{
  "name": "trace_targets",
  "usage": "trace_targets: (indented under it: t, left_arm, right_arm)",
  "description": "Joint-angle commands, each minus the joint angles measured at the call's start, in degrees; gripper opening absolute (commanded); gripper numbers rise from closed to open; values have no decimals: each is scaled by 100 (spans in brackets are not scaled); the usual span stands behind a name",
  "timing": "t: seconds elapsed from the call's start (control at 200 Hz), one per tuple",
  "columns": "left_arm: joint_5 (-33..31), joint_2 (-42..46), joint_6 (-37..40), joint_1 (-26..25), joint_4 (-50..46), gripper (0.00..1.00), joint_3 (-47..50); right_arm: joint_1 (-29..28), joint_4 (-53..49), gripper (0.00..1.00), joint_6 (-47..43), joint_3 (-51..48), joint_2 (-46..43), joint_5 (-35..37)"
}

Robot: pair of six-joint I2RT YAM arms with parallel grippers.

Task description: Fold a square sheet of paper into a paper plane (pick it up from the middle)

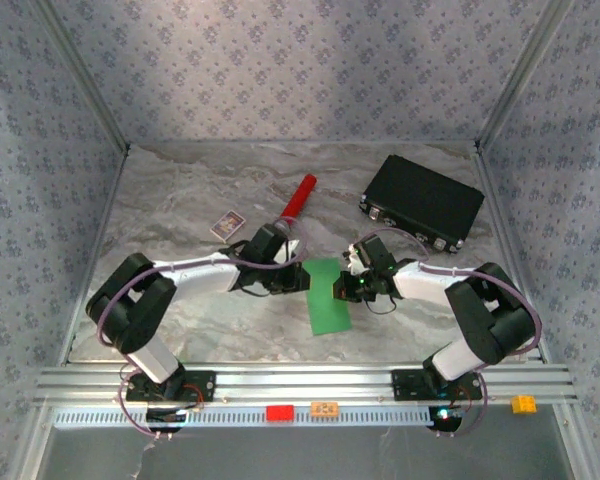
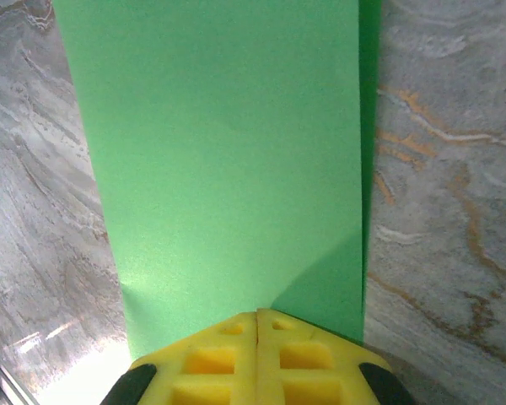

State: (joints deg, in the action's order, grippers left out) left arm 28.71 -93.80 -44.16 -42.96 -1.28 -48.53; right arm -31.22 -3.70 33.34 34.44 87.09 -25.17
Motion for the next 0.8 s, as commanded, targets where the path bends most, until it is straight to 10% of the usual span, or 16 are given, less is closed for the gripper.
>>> trace_targets:
  t: [0.0, 0.795]
  left_arm:
    - [98, -330, 161, 165, 82, 12, -309]
    - [388, -1404, 38, 296, 857, 11, -482]
  right_arm:
    - [46, -739, 0, -109, -77, 62, 183]
    - [56, -709, 0, 6, -131, 107, 302]
